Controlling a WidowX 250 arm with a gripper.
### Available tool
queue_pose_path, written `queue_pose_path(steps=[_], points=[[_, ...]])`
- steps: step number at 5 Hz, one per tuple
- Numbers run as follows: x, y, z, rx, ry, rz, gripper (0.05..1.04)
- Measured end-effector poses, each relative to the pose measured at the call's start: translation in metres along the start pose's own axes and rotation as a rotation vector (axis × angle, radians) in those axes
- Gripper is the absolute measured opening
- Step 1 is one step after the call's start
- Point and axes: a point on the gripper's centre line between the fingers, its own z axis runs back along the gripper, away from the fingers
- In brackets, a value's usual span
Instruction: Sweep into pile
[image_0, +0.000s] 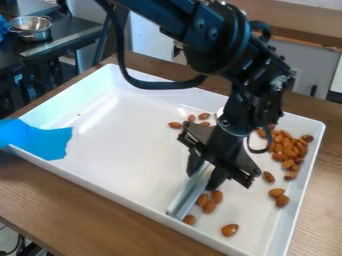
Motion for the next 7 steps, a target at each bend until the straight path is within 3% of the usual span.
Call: queue_pose_path(steps=[2, 3, 4, 5, 7], points=[[0.005, -0.022, 0.006, -0.037, 0.075, 0.152, 0.378], [0.010, -0.031, 0.007, -0.040, 0.069, 0.235, 0.378], [0.011, -0.038, 0.004, -0.008, 0.037, 0.313, 0.378], [0.019, -0.041, 0.003, -0.005, 0.017, 0.460, 0.378], [0.056, -0.031, -0.003, 0.002, 0.057, 0.642, 0.378]])
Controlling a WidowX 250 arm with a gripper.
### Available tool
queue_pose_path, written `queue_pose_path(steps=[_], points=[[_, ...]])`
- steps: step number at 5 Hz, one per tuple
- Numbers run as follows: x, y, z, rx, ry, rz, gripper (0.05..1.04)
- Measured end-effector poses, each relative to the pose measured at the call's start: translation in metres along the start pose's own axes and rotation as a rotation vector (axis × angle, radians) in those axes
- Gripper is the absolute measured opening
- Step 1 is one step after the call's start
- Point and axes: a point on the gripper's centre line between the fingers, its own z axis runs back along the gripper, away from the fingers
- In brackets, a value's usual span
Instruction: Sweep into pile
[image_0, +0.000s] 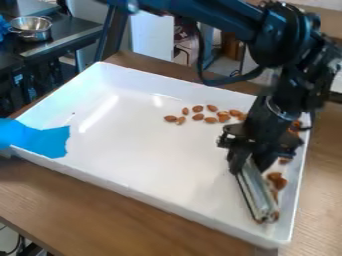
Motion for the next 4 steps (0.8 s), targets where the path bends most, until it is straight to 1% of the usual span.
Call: queue_pose_path(steps=[1, 2, 3, 4], points=[[0.024, -0.009, 0.000, -0.008, 0.005, 0.057, 0.378], [0.045, -0.012, 0.001, -0.021, -0.006, 0.087, 0.378], [0.058, -0.015, 0.005, -0.043, -0.025, 0.112, 0.378], [0.074, -0.016, 0.015, -0.077, -0.048, 0.151, 0.378]])
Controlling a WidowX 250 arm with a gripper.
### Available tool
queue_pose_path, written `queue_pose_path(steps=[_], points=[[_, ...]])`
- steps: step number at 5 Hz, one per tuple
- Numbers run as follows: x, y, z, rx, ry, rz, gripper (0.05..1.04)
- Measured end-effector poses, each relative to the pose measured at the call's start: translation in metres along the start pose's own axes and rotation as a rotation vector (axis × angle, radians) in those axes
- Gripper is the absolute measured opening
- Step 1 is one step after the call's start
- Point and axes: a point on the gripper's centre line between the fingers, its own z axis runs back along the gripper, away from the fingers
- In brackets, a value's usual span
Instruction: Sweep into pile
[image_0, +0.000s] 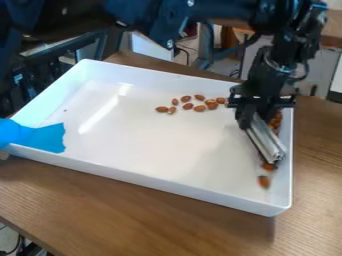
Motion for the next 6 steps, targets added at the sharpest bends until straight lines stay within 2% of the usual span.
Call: queue_pose_path(steps=[1, 2, 3, 4, 5, 6], points=[[0.008, 0.006, -0.003, -0.020, 0.026, -0.005, 0.378], [0.035, 0.036, 0.025, -0.103, 0.054, -0.001, 0.378], [0.067, 0.073, 0.022, -0.110, 0.037, 0.002, 0.378], [0.078, 0.092, 0.001, -0.068, -0.017, -0.088, 0.378], [0.095, 0.111, -0.011, -0.014, -0.074, -0.181, 0.378], [0.110, 0.137, -0.037, 0.103, -0.060, -0.255, 0.378]])
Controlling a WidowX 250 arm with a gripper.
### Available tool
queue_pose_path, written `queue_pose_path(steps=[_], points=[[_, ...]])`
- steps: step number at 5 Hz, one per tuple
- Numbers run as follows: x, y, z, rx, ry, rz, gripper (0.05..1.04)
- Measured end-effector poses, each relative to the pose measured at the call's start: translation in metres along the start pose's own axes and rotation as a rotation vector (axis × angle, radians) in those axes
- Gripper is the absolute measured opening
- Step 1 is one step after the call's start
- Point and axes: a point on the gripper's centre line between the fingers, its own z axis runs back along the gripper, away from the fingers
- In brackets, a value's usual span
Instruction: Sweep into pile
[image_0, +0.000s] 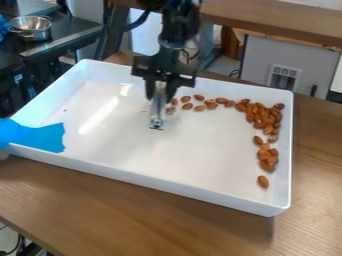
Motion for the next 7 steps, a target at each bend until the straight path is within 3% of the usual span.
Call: queue_pose_path(steps=[2, 3, 5, 7], points=[[0.022, 0.036, -0.011, 0.112, 0.025, -0.071, 0.378], [0.021, 0.038, -0.017, 0.131, 0.037, -0.110, 0.378], [0.012, 0.018, -0.026, 0.149, 0.052, -0.125, 0.378], [0.007, -0.022, -0.013, 0.105, 0.077, -0.130, 0.378]])
